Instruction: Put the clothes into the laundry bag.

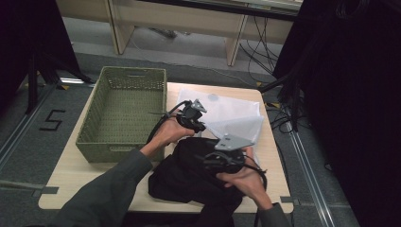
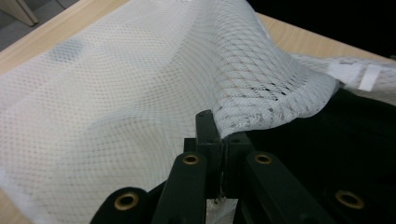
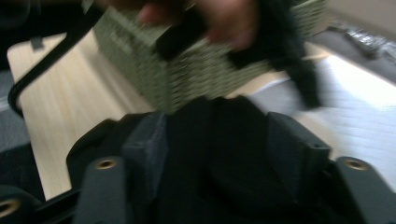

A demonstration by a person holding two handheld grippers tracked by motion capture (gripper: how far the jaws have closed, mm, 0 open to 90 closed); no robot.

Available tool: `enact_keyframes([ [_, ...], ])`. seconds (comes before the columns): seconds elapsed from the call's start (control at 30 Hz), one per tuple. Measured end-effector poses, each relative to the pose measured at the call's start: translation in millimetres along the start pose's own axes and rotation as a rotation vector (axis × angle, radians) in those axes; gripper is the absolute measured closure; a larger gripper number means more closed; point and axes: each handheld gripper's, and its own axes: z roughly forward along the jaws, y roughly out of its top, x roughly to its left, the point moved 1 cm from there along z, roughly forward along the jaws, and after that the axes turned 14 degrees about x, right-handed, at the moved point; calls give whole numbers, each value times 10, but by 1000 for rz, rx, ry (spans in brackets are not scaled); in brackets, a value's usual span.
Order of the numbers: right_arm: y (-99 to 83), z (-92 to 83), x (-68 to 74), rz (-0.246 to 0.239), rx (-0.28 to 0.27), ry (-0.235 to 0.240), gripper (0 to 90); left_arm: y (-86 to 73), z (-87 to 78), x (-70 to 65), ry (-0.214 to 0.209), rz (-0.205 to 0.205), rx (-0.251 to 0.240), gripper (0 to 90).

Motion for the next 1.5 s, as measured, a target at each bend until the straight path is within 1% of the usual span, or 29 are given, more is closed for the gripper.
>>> enact_keyframes([
  [0.07,15,82,12,-1,29,5,369,2,-3,1,-3,-5,-2,880],
  [0.1,30,337,27,37,84,16,347,0,-17,11,-10,4,2,880],
  [0.17,-5,556,44,52,161,30,359,-2,-34,21,-8,5,6,880],
  [0.2,-48,652,64,31,191,-4,453,-5,-39,35,-7,10,12,880],
  [0.23,-90,708,64,-32,242,-38,597,-12,-50,54,-1,32,33,880],
  [0.27,-90,708,64,-32,242,-38,597,-12,-50,54,-1,32,33,881],
  [0.3,-169,740,64,-63,321,-59,798,-26,-49,47,6,37,25,881],
  [0.37,-168,633,33,-92,334,-76,833,-51,-76,26,-5,41,15,881],
  [0.4,-148,542,-30,-123,325,-156,837,-62,-107,18,-3,65,32,881],
  [0.47,-116,324,-157,-75,297,-249,840,-61,-153,-13,-6,83,21,881],
  [0.53,-135,165,-379,-66,229,-311,841,-48,-178,-51,-9,92,18,881],
  [0.57,-157,123,-438,-13,200,-295,841,-36,-181,-67,2,108,25,881],
  [0.63,-177,20,-485,26,180,-267,843,-17,-184,-92,27,133,44,881],
  [0.67,-177,20,-485,26,180,-267,843,-17,-184,-92,27,133,44,881],
  [0.7,-163,-63,-501,-9,147,-290,845,-1,-183,-93,27,137,40,881],
  [0.83,-153,-223,-495,11,107,-258,847,26,-220,-47,22,122,28,881],
  [0.9,-212,-160,-586,41,119,-261,846,36,-230,-57,16,121,34,881],
  [0.97,-377,131,-668,40,238,-329,846,52,-231,-80,15,135,46,881],
  [1.0,-377,131,-668,40,238,-329,846,52,-231,-80,15,135,46,881],
  [1.03,-558,503,-724,74,389,-313,843,58,-205,-123,13,120,27,881],
  [1.13,-483,499,-719,75,378,-331,828,54,-190,-110,16,126,36,881],
  [1.17,-449,439,-709,78,353,-329,744,61,-175,-69,6,102,29,880],
  [1.2,-424,376,-707,89,319,-331,684,63,-183,-31,10,117,49,881],
  [1.23,-424,376,-707,89,319,-331,684,63,-183,-31,10,117,49,880],
  [1.27,-365,198,-658,172,256,-292,542,67,-173,3,8,96,42,880],
  [1.37,-257,-95,-532,140,140,-207,420,69,-171,25,5,82,42,880],
  [1.4,-257,-95,-532,140,140,-207,420,71,-168,33,7,82,44,880],
  [1.43,-191,-189,-369,152,45,-86,410,77,-161,45,7,80,47,880],
  [1.5,-129,-155,-203,124,30,-4,383,87,-162,57,3,78,50,880],
])
